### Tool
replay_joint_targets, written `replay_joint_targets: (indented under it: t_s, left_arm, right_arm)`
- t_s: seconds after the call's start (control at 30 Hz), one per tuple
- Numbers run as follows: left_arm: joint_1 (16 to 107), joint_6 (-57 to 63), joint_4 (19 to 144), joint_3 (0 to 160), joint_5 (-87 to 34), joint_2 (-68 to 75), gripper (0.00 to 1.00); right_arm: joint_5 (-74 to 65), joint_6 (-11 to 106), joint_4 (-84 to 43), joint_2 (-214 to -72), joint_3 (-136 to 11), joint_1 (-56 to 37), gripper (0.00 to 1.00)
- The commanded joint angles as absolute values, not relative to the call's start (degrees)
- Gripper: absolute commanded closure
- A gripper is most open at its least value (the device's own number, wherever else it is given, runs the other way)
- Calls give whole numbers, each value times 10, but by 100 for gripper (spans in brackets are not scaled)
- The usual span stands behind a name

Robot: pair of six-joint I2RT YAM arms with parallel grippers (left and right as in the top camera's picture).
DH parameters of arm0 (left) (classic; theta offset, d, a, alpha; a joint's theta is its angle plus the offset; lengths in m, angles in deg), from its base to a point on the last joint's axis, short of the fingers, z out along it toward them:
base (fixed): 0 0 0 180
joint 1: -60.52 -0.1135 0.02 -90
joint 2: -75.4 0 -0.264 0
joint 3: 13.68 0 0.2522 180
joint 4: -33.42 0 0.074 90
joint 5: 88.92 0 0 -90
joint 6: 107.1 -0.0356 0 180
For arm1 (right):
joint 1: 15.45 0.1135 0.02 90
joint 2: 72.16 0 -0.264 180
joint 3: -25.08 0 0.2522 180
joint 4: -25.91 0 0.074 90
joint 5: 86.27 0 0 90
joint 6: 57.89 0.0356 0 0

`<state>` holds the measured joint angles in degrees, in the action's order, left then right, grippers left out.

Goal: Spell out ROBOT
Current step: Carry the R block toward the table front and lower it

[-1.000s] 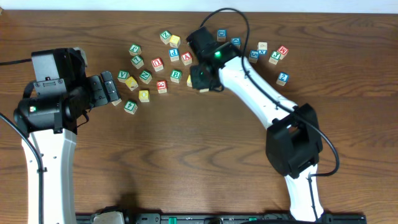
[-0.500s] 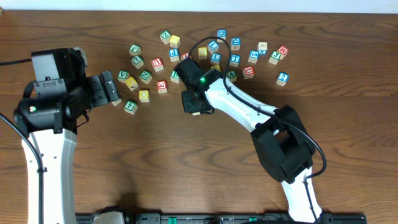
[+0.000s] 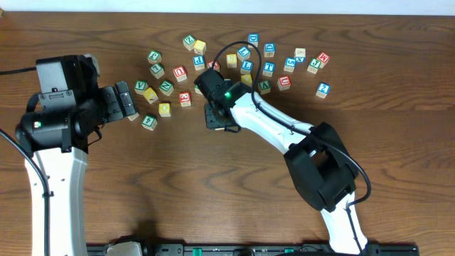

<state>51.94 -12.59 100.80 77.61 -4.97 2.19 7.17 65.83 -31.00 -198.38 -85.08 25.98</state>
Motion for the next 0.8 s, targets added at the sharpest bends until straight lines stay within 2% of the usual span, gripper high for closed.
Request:
replay_joint_targets:
  t_s: [0.0, 0.4, 0.53, 0.77]
  left_arm:
    - [516, -121, 1009, 791, -46, 20, 2]
    - [516, -121, 1009, 791, -46, 20, 2]
    - [516, -121, 1009, 791, -46, 20, 2]
    - [516, -121, 1009, 791, -46, 20, 2]
  right_arm:
    - [84, 664, -309, -1984, -848, 263, 57]
    - [129, 679, -293, -1986, -848, 263, 58]
    - [129, 681, -285, -1991, -848, 262, 63]
    - [129, 680, -280, -1994, -848, 262, 64]
